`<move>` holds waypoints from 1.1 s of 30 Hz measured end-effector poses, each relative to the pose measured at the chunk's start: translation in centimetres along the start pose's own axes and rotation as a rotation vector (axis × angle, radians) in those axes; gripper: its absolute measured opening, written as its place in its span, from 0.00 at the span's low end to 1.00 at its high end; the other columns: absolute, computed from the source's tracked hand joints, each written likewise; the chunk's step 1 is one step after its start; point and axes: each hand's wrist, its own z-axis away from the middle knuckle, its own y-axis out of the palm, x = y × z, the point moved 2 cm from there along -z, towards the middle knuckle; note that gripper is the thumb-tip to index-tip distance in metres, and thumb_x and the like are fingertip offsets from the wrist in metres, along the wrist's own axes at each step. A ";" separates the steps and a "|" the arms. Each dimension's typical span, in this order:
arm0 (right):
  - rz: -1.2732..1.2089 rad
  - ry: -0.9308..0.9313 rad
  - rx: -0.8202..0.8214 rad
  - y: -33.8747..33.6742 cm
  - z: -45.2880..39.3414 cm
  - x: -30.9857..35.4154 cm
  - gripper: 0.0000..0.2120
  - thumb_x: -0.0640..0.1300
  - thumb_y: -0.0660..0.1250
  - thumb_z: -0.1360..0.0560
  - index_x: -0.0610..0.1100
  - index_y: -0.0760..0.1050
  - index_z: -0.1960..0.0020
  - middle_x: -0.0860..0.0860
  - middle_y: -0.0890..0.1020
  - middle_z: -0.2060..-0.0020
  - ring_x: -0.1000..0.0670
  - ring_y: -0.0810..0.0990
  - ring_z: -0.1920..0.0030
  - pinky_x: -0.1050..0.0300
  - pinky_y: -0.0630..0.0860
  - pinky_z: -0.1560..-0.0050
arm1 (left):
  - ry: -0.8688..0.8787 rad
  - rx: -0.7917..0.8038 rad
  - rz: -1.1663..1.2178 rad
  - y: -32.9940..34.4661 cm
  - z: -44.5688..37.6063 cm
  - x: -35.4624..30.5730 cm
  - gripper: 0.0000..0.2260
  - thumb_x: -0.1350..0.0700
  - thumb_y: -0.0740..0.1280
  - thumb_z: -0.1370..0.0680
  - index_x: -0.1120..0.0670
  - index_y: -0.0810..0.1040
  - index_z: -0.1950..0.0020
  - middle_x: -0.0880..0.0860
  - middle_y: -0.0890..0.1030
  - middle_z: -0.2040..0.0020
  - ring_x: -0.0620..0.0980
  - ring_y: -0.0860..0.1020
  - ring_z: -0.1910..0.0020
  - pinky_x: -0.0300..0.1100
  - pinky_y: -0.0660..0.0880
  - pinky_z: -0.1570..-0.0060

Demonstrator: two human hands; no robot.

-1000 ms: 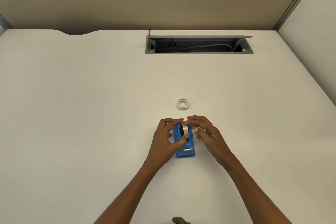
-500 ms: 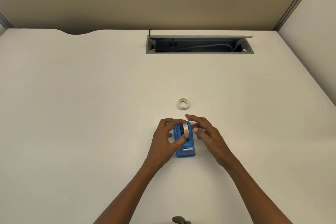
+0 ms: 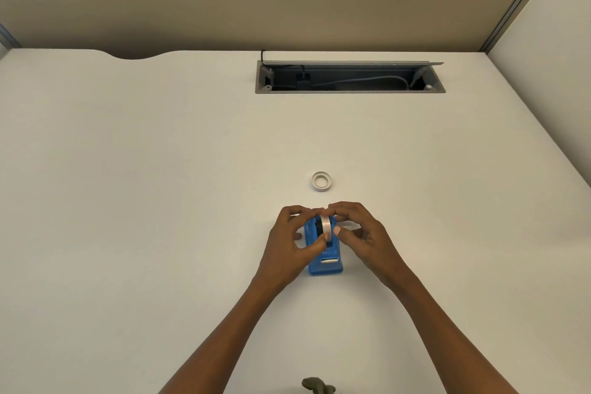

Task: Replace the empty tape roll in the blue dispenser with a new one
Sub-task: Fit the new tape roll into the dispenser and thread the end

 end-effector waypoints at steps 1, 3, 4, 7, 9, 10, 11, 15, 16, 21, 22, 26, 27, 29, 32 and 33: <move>0.002 0.003 0.005 0.0 0.0 -0.1 0.13 0.37 0.65 0.26 0.49 0.76 0.43 0.52 0.77 0.43 0.55 0.77 0.44 0.57 0.78 0.50 | 0.003 0.007 -0.005 0.0 0.0 0.0 0.18 0.55 0.72 0.29 0.40 0.72 0.43 0.41 0.70 0.46 0.36 0.73 0.47 0.21 0.71 0.54; 0.017 0.012 0.013 0.0 -0.1 -0.2 0.14 0.38 0.65 0.26 0.49 0.76 0.42 0.52 0.77 0.43 0.55 0.77 0.45 0.56 0.78 0.50 | 0.008 0.008 -0.010 0.0 0.1 -0.1 0.20 0.54 0.72 0.29 0.37 0.70 0.43 0.37 0.69 0.47 0.35 0.72 0.47 0.21 0.71 0.54; 0.025 0.017 0.015 0.0 -0.1 -0.3 0.14 0.39 0.66 0.26 0.49 0.76 0.42 0.52 0.77 0.43 0.54 0.77 0.45 0.57 0.78 0.50 | 0.008 0.002 -0.005 0.0 0.1 -0.1 0.21 0.53 0.72 0.29 0.36 0.69 0.42 0.36 0.69 0.47 0.33 0.72 0.47 0.21 0.70 0.54; 0.033 0.031 0.013 0.1 -0.2 -0.4 0.14 0.39 0.65 0.25 0.47 0.75 0.41 0.51 0.77 0.43 0.53 0.76 0.44 0.64 0.75 0.49 | 0.016 -0.017 0.035 0.0 0.3 -0.4 0.23 0.52 0.72 0.28 0.34 0.67 0.41 0.35 0.70 0.45 0.28 0.71 0.46 0.21 0.70 0.53; 0.024 0.039 0.012 0.1 -0.2 -0.4 0.13 0.38 0.64 0.24 0.46 0.75 0.41 0.51 0.77 0.43 0.53 0.76 0.44 0.67 0.74 0.49 | 0.028 -0.020 0.035 0.0 0.4 -0.6 0.22 0.52 0.71 0.29 0.32 0.66 0.44 0.35 0.70 0.45 0.30 0.72 0.46 0.22 0.70 0.53; 0.017 0.041 0.011 0.1 -0.2 -0.4 0.13 0.38 0.63 0.24 0.46 0.75 0.41 0.51 0.77 0.43 0.53 0.76 0.44 0.67 0.74 0.49 | 0.034 -0.019 0.026 0.0 0.5 -0.7 0.20 0.51 0.70 0.30 0.32 0.66 0.45 0.36 0.71 0.45 0.33 0.73 0.45 0.24 0.71 0.53; 0.010 0.043 0.009 0.1 -0.2 -0.3 0.13 0.38 0.63 0.24 0.47 0.76 0.41 0.51 0.77 0.43 0.54 0.76 0.44 0.65 0.75 0.48 | 0.037 -0.017 0.018 0.1 0.5 -0.7 0.18 0.50 0.68 0.30 0.33 0.67 0.46 0.39 0.72 0.45 0.35 0.73 0.45 0.26 0.71 0.53; -0.042 0.083 0.017 -0.1 -0.2 -0.3 0.13 0.40 0.61 0.23 0.48 0.76 0.40 0.53 0.78 0.42 0.57 0.76 0.44 0.66 0.75 0.51 | 0.023 -0.013 0.011 0.1 0.5 -0.6 0.15 0.51 0.66 0.30 0.42 0.72 0.44 0.47 0.73 0.43 0.42 0.74 0.44 0.28 0.71 0.52; -0.077 0.097 0.029 -0.1 -0.2 -0.3 0.13 0.40 0.60 0.23 0.49 0.75 0.40 0.54 0.78 0.42 0.58 0.76 0.44 0.68 0.75 0.51 | 0.020 -0.013 0.008 0.1 0.5 -0.6 0.15 0.51 0.66 0.30 0.44 0.73 0.43 0.47 0.73 0.43 0.42 0.74 0.44 0.28 0.71 0.52; -0.161 0.085 0.040 -0.3 0.3 -0.1 0.13 0.40 0.60 0.25 0.48 0.76 0.43 0.54 0.79 0.42 0.57 0.76 0.43 0.69 0.75 0.52 | 0.000 -0.017 0.015 -0.1 0.2 -0.5 0.13 0.58 0.68 0.25 0.46 0.75 0.42 0.48 0.73 0.44 0.43 0.74 0.46 0.30 0.72 0.51; -0.143 0.067 0.037 -0.3 0.3 0.0 0.13 0.40 0.59 0.26 0.48 0.78 0.45 0.53 0.78 0.42 0.58 0.75 0.42 0.69 0.74 0.51 | -0.002 -0.016 0.013 -0.1 0.2 -0.5 0.13 0.58 0.68 0.25 0.48 0.75 0.42 0.48 0.74 0.43 0.42 0.74 0.45 0.30 0.72 0.52; -0.093 0.037 0.026 0.0 0.3 -0.2 0.14 0.36 0.60 0.24 0.48 0.78 0.45 0.52 0.77 0.42 0.60 0.74 0.42 0.70 0.74 0.50 | -0.002 -0.010 -0.004 -0.1 0.2 -0.6 0.14 0.57 0.69 0.26 0.47 0.75 0.42 0.47 0.73 0.44 0.38 0.74 0.46 0.23 0.71 0.54; -0.090 0.034 0.021 0.0 0.3 -0.2 0.15 0.35 0.60 0.24 0.49 0.77 0.44 0.52 0.77 0.42 0.61 0.75 0.43 0.70 0.74 0.52 | -0.006 -0.012 -0.002 -0.1 0.2 -0.6 0.14 0.56 0.69 0.27 0.46 0.75 0.42 0.47 0.73 0.44 0.38 0.73 0.46 0.23 0.71 0.55; -0.088 0.037 0.013 0.1 0.4 -0.3 0.16 0.34 0.61 0.24 0.50 0.76 0.43 0.52 0.76 0.43 0.62 0.75 0.45 0.70 0.75 0.52 | -0.007 -0.006 0.013 -0.1 0.3 -0.6 0.16 0.52 0.69 0.29 0.45 0.74 0.42 0.47 0.72 0.44 0.40 0.74 0.45 0.25 0.71 0.54; -0.068 0.051 0.007 0.1 0.4 -0.5 0.16 0.34 0.61 0.24 0.50 0.75 0.41 0.51 0.76 0.43 0.62 0.75 0.46 0.69 0.75 0.50 | -0.009 0.003 0.016 0.1 0.3 -0.5 0.20 0.50 0.68 0.32 0.44 0.73 0.40 0.47 0.72 0.43 0.43 0.73 0.44 0.29 0.71 0.52; -0.057 0.058 0.006 0.2 0.3 -0.5 0.16 0.35 0.60 0.24 0.50 0.75 0.40 0.51 0.76 0.42 0.61 0.76 0.46 0.69 0.75 0.50 | -0.008 0.002 0.012 0.1 0.3 -0.4 0.21 0.50 0.68 0.32 0.44 0.72 0.39 0.47 0.72 0.43 0.43 0.73 0.44 0.28 0.71 0.53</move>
